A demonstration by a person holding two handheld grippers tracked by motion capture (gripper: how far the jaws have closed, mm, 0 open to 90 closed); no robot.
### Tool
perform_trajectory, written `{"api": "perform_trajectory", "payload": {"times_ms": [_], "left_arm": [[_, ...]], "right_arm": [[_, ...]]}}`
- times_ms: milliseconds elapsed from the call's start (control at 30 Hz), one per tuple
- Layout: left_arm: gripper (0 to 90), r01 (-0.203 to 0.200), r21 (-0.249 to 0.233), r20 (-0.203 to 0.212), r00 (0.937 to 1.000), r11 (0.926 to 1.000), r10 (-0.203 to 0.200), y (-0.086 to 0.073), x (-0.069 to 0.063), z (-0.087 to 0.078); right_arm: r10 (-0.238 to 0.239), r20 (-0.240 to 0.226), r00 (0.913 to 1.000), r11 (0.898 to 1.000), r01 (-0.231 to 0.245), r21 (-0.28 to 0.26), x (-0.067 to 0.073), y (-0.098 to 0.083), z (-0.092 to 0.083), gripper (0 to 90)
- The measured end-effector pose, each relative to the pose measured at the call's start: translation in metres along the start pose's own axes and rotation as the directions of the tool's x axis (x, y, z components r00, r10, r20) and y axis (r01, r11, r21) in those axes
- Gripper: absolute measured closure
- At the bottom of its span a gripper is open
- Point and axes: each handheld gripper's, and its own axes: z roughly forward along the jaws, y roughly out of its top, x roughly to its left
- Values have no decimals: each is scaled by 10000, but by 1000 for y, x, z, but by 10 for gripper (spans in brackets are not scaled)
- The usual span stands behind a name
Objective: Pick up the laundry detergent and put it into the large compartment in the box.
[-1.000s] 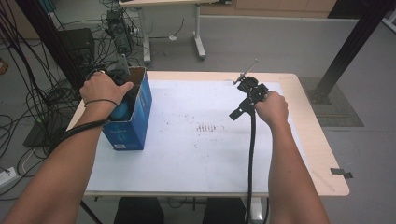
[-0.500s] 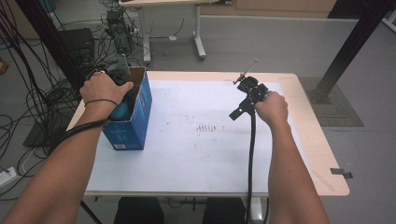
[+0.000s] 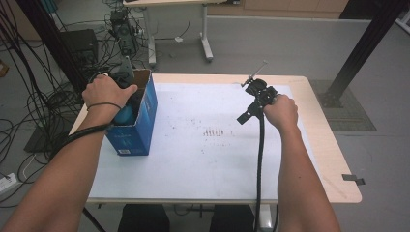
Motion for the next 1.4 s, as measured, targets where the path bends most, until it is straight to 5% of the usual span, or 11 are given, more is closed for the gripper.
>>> {"api": "perform_trajectory", "payload": {"times_ms": [1033,1400], "left_arm": [[301,-82,-25,195,9998,10000,82,2,5,1],[301,-125,-310,256,9996,9994,133,-4,5,-18]], "right_arm": [[8,-103,9999,10000,-8,-6,-1,0,2,34],[5,-48,10000,10000,-5,15,-2,-1,0,34]]}}
